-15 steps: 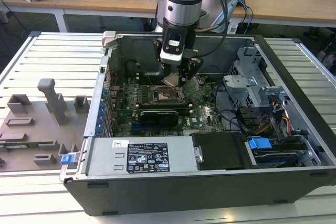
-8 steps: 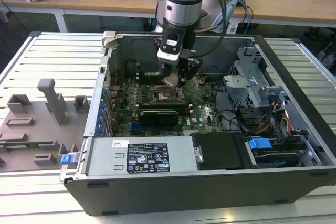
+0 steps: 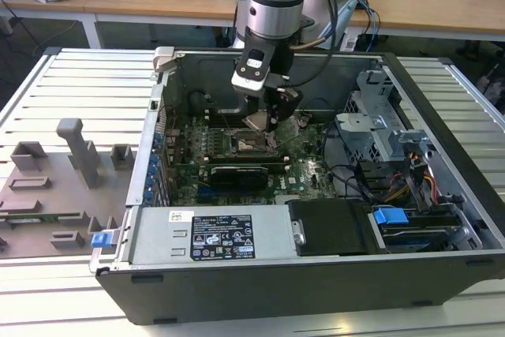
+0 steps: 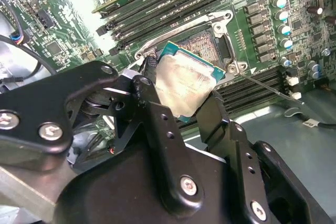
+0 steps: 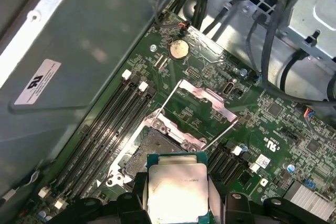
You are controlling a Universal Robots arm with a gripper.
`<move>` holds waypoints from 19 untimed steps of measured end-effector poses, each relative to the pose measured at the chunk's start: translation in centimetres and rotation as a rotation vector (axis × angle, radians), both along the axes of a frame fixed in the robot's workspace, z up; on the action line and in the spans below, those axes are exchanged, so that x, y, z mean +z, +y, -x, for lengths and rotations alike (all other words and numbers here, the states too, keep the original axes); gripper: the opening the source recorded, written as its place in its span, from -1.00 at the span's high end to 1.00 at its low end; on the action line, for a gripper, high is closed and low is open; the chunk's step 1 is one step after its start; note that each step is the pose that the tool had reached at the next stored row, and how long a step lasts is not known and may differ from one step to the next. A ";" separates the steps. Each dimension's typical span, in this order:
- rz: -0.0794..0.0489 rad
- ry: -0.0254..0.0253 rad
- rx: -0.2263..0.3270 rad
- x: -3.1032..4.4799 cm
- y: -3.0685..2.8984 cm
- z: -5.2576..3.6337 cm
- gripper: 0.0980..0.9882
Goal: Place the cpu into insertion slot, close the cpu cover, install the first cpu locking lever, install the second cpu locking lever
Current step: 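Place the cpu into insertion slot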
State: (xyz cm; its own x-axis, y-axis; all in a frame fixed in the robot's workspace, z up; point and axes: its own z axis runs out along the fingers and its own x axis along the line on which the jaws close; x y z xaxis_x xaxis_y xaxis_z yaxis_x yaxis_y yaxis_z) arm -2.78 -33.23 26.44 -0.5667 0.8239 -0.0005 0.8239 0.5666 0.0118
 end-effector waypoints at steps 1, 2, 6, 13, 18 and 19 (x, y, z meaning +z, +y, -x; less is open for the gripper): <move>0.000 0.0000 -0.006 0.00 0.00 0.00 0.00; 0.000 0.0000 -0.014 -0.01 0.00 0.00 0.00; 0.002 -0.0001 -0.055 -0.02 0.00 0.00 0.00; 0.006 -0.0001 -0.124 -0.02 0.00 0.00 0.00; 0.019 -0.0009 -0.174 -0.02 0.00 0.00 0.00; 0.023 -0.0011 -0.183 -0.02 0.00 0.00 0.00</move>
State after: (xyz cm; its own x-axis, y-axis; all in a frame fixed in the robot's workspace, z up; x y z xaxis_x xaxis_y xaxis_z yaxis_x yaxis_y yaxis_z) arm -2.78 -33.23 26.42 -0.4077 0.9129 -0.0211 0.9131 0.4078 0.0015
